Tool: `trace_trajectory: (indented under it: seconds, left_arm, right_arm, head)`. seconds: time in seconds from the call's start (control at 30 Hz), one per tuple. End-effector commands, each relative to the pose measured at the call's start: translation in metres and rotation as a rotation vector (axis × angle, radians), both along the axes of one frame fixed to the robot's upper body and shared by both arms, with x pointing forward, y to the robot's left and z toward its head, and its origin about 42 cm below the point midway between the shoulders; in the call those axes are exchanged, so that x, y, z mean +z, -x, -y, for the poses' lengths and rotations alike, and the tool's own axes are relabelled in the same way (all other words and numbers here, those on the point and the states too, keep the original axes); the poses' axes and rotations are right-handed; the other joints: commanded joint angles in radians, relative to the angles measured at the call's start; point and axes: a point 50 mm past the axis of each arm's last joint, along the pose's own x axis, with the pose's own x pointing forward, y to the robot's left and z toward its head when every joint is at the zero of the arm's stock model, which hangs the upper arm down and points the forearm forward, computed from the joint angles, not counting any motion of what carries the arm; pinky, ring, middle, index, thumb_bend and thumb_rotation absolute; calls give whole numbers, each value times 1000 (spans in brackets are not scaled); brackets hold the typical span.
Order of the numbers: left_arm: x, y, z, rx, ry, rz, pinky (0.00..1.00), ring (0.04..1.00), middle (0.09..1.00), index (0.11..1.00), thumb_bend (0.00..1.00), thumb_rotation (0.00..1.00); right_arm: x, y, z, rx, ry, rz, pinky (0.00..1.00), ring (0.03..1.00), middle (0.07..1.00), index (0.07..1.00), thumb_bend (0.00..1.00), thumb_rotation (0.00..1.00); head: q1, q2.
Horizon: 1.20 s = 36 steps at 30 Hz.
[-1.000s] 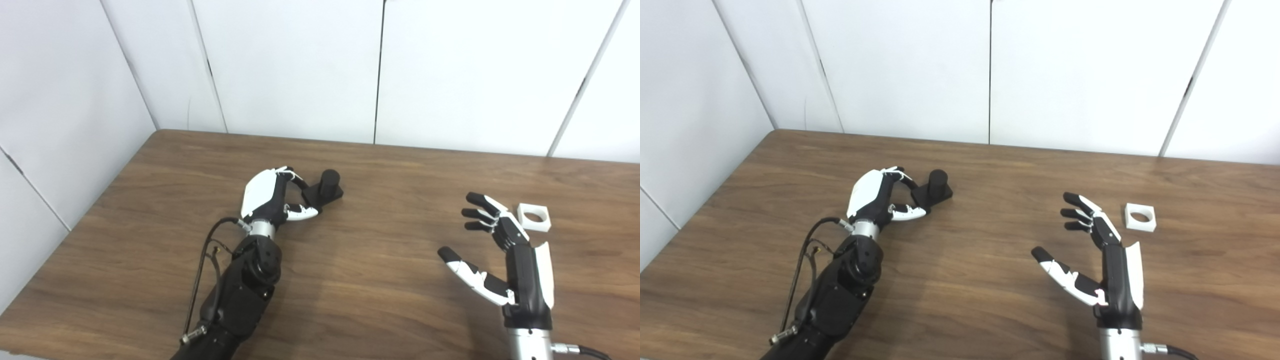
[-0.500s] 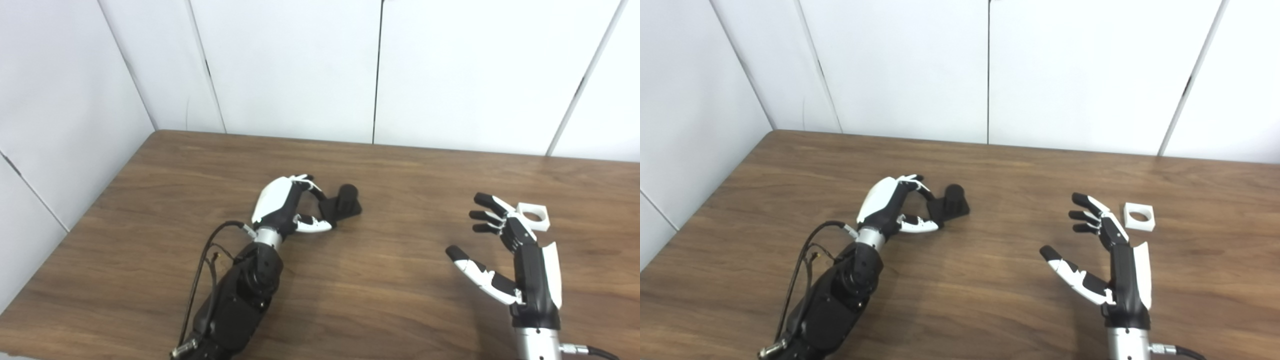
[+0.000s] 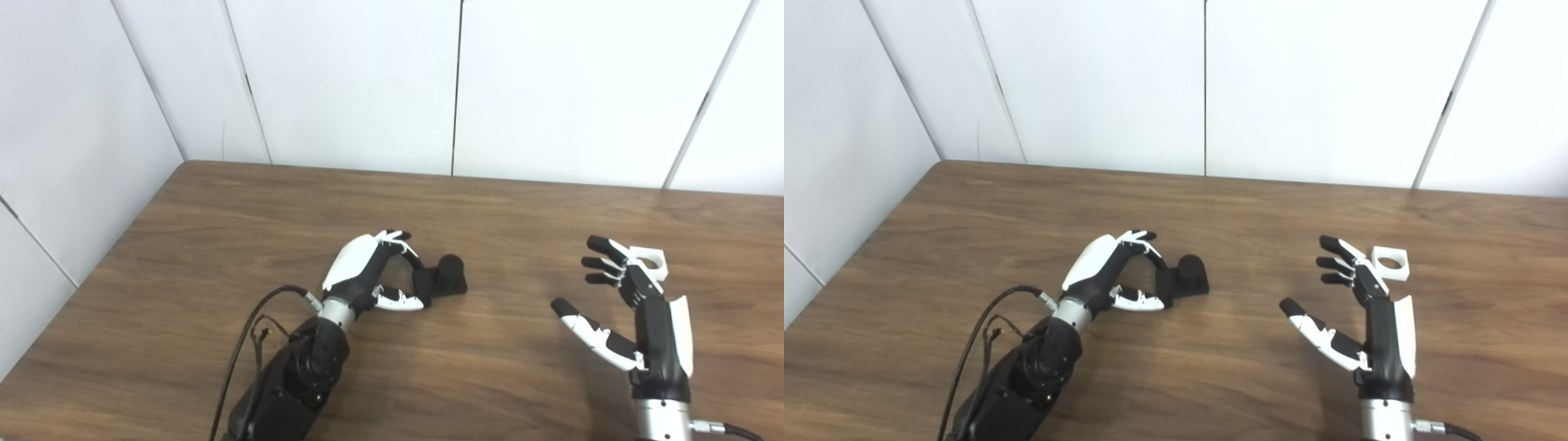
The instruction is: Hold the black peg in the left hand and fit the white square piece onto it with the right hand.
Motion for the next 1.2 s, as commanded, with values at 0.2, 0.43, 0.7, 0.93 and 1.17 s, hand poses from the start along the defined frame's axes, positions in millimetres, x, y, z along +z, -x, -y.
trace_trajectory:
  seconds: [0.2, 0.43, 0.7, 0.93, 1.17]
  left_arm:
    - [-12, 22, 16, -126, -24, -59, 941, 971, 919, 490, 519, 82]
    - [-21, 34, 25, -183, -35, -72, 962, 977, 923, 491, 520, 82]
    - [-30, 42, 36, -224, -39, -75, 975, 981, 922, 490, 521, 80]
    - [-31, 41, 37, -212, -42, -74, 980, 984, 926, 490, 521, 79]
    - [-29, 39, 29, -199, -50, -82, 986, 990, 928, 491, 519, 80]
  right_arm:
    - [-16, 15, 21, -52, 31, -78, 611, 705, 794, 788, 602, 256]
    - [-14, 15, 24, -66, 40, -73, 624, 709, 793, 788, 612, 278]
    - [-12, 17, 28, -78, 44, -79, 609, 701, 791, 786, 613, 282]
    - [-12, 17, 29, -76, 42, -78, 613, 702, 791, 785, 608, 266]
    - [-8, 14, 30, -91, 65, -67, 613, 708, 786, 782, 617, 294]
  head:
    - [-5, 3]
    - [-28, 8]
    - [-31, 14]
    - [-30, 16]
    - [-125, 10]
